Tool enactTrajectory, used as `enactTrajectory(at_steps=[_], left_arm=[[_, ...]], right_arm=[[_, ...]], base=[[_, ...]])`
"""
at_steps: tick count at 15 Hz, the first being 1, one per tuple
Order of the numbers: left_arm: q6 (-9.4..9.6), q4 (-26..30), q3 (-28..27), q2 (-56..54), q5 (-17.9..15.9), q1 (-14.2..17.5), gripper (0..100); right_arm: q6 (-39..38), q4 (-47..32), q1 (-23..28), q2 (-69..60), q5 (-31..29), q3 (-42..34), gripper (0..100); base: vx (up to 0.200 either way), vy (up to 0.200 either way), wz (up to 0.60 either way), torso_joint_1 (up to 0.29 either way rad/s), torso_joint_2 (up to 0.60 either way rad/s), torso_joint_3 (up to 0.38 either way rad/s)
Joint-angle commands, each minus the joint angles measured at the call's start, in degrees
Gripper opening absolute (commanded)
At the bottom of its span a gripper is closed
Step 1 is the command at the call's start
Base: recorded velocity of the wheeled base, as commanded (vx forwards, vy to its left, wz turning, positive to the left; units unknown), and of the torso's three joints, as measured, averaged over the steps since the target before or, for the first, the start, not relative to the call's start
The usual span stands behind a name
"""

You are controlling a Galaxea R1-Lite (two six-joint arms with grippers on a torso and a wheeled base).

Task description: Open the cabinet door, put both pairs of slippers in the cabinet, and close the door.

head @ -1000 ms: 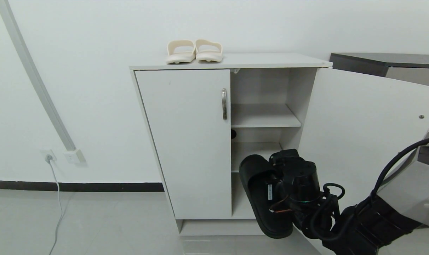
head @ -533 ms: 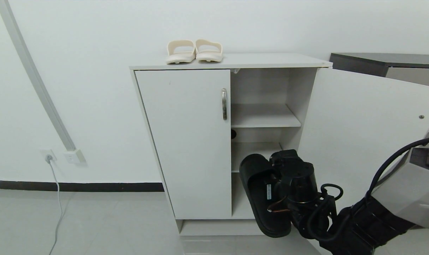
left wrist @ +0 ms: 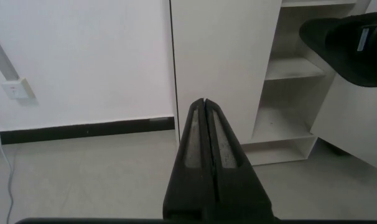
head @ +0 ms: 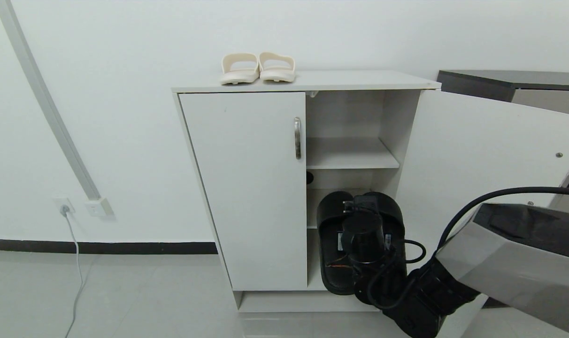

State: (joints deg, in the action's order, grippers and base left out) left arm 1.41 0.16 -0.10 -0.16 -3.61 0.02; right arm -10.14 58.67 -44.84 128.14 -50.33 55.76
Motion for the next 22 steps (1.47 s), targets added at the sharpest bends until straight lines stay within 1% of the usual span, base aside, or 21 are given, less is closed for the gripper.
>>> enactTrajectory(at_steps=[1, 4, 8, 10, 11, 12, 14, 15, 17, 22], left_arm=[[-0.01, 0.02, 0.01, 0.16, 0.00, 0.06, 0], [-0.01, 0.02, 0.01, 0.16, 0.00, 0.06, 0], [-0.01, 0.02, 0.01, 0.16, 0.09, -0.02, 0], [-0.45, 0.02, 0.01, 0.16, 0.09, -0.02, 0], [-0.54, 0.02, 0.01, 0.16, 0.09, 0.06, 0], [-0.45, 0.02, 0.01, 0.16, 0.09, 0.06, 0], [-0.45, 0.02, 0.01, 0.16, 0.09, 0.06, 0], [-0.45, 0.02, 0.01, 0.16, 0.09, 0.06, 0], [-0.45, 0.02, 0.01, 0.16, 0.09, 0.06, 0], [-0.45, 0.02, 0.01, 0.16, 0.09, 0.06, 0]], right_arm=[[-0.05, 0.13, 0.01, 1.15, 0.06, 0.67, 0], [-0.05, 0.30, 0.01, 1.77, -0.03, 0.58, 0], [0.04, 0.92, 0.10, 2.56, 0.06, 0.58, 0], [-0.05, 1.09, 0.10, 3.26, 0.24, 0.58, 0], [-0.05, 1.53, 0.10, 3.79, 0.76, 0.75, 0], [-0.05, 2.59, -0.16, 5.11, 2.61, 0.84, 0], [0.65, 7.51, -0.69, 6.51, 7.36, 0.67, 0], [1.44, 8.30, -0.69, 6.69, 8.50, 0.75, 0], [1.53, 8.30, -0.60, 7.13, 9.55, 0.75, 0], [1.35, 8.30, -0.60, 7.74, 9.64, 0.84, 0]], base=[[0.000, 0.000, 0.00, 0.000, 0.00, 0.000], [0.000, 0.000, 0.00, 0.000, 0.00, 0.000], [0.000, -0.200, 0.00, 0.008, 0.01, 0.006], [0.000, 0.000, 0.00, 0.000, 0.00, 0.000], [0.000, 0.000, 0.00, 0.000, 0.00, 0.000], [0.000, 0.000, 0.00, 0.000, 0.00, 0.000], [0.000, 0.000, 0.00, 0.000, 0.00, 0.000], [0.000, 0.000, 0.00, 0.000, 0.00, 0.000], [0.000, 0.000, 0.00, 0.000, 0.00, 0.000], [0.000, 0.000, 0.00, 0.000, 0.00, 0.000]])
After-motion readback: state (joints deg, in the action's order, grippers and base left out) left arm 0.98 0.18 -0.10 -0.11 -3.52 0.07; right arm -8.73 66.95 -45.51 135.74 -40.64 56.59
